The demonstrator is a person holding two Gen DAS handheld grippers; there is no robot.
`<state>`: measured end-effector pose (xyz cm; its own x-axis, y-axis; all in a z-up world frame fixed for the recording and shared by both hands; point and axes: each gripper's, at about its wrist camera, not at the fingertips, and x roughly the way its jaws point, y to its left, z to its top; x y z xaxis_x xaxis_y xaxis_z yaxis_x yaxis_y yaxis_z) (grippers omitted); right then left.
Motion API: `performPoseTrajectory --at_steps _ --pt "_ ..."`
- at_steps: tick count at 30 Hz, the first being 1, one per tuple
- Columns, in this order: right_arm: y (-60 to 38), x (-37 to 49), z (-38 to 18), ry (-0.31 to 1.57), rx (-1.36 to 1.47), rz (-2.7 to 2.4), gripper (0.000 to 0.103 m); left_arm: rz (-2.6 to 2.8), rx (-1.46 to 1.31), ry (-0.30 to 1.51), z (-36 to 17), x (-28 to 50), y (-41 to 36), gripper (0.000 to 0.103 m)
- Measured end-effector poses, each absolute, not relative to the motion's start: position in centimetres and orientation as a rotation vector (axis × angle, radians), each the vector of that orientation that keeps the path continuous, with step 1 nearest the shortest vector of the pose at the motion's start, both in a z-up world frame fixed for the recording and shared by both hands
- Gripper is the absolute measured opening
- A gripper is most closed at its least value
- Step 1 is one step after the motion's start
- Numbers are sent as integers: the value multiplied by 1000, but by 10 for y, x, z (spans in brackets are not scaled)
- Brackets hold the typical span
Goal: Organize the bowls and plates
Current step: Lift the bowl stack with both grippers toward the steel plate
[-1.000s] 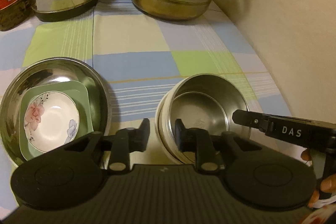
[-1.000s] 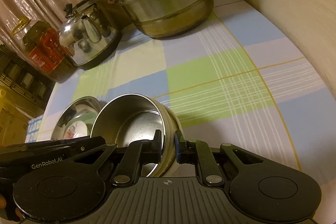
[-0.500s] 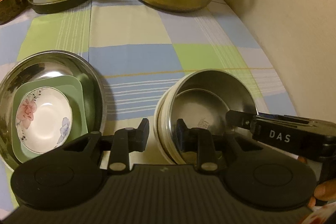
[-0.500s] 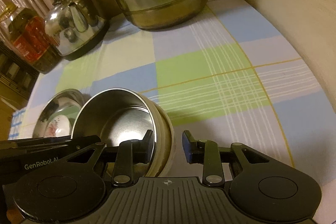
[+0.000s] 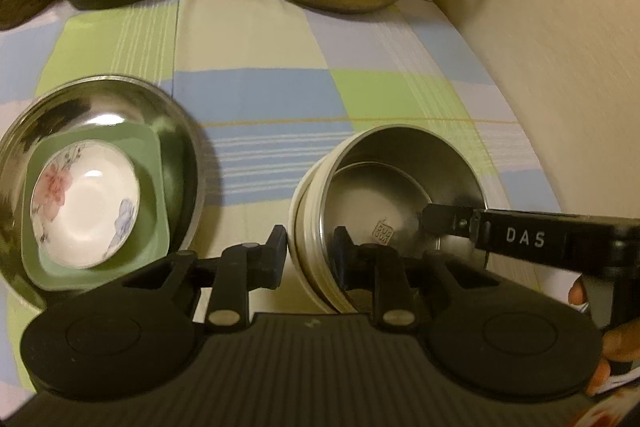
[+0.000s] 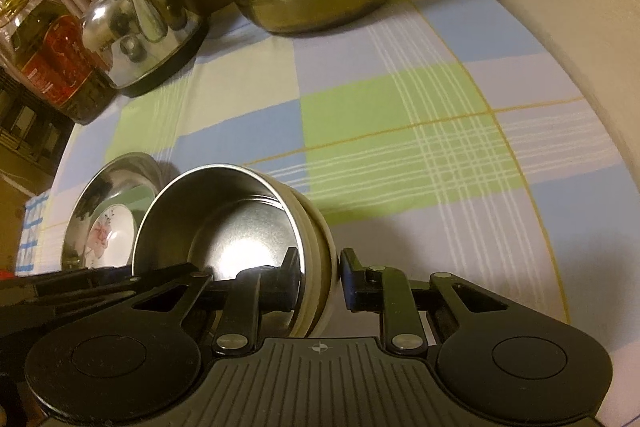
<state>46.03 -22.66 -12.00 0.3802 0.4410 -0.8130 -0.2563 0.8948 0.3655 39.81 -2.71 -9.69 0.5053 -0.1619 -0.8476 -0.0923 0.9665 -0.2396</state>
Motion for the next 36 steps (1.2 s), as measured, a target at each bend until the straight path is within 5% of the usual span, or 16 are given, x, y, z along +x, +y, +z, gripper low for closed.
performPoseTrajectory --at_steps 36 --pt "-168 406 -116 1110 7 573 21 138 -366 1044 -93 330 8 20"
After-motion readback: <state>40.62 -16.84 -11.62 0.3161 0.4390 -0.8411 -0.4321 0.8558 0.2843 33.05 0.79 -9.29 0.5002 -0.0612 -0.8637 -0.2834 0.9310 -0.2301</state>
